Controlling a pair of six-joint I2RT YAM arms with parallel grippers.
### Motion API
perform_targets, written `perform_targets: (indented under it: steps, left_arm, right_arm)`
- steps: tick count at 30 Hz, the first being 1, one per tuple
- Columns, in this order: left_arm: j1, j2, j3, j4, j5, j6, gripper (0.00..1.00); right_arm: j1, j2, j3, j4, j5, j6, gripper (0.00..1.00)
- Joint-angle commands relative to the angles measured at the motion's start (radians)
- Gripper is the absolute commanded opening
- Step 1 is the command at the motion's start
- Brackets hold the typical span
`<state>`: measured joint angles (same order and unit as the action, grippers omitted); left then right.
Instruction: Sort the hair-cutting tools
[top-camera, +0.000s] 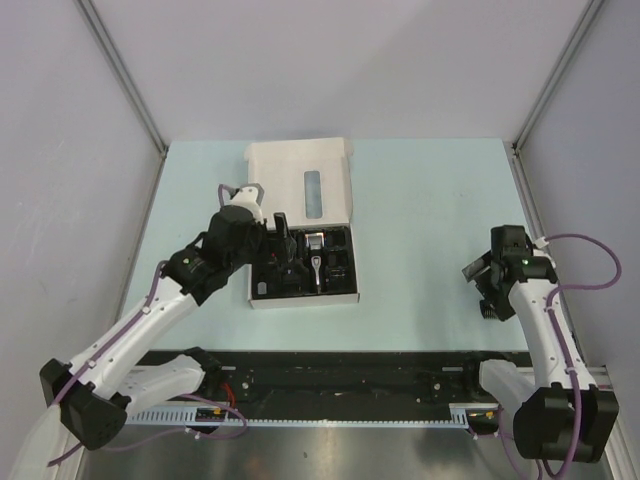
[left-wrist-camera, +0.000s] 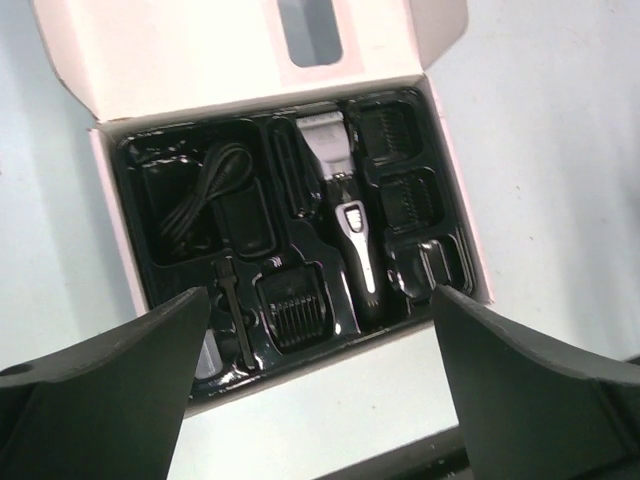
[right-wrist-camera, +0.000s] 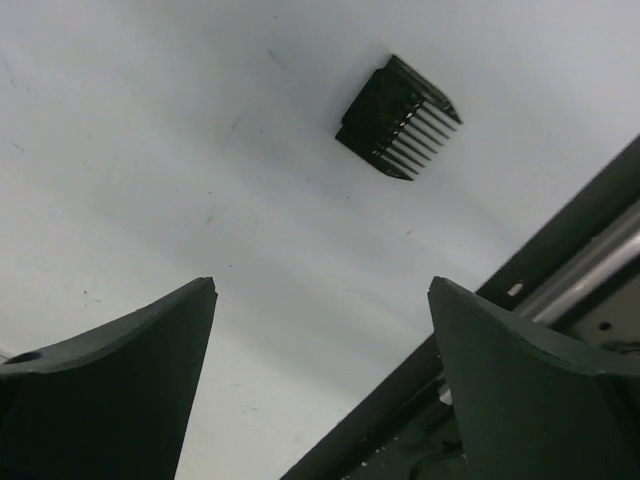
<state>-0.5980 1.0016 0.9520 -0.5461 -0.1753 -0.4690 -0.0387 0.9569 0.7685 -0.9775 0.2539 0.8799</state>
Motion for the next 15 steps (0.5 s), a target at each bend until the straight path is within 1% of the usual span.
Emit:
perform_targets:
  steps: [1,3,5,6,8,9,11,15]
  left_arm:
    - [0.017,-0.053,-0.009,-0.009,0.123,0.113,1.0]
    - [0.02,-0.101,-0.024,-0.028,0.154,0.122,1.0]
    - [0.026,-0.141,-0.074,-0.029,0.168,0.13,1.0]
    - [0.029,-0.173,-0.088,-0.029,0.168,0.133,1.0]
    - [0.04,-0.196,-0.116,-0.041,0.217,0.151,1.0]
    - [0.04,-0.216,-0.122,-0.044,0.223,0.156,1.0]
    - [0.043,-0.228,-0.13,-0.058,0.234,0.173,1.0]
    - [0.046,-0.232,-0.125,-0.074,0.25,0.193,1.0]
  right_arm:
    - [-0.041,0.014,0.159,-0.148,0.115,0.03,1.0]
    - [-0.108,0.023,0.179,-0.156,0.101,0.018,1.0]
    - [-0.167,0.054,0.186,-0.158,0.048,-0.002,1.0]
    - [-0.217,0.068,0.186,-0.161,0.036,-0.01,1.0]
    - [-0.26,0.12,0.186,-0.165,0.005,-0.031,1.0]
    - [-0.303,0.137,0.186,-0.165,-0.01,-0.038,1.0]
    - [-0.331,0.166,0.187,-0.165,-0.028,-0.029,1.0]
    - [-0.348,0.186,0.183,-0.129,-0.031,-0.012,0.97]
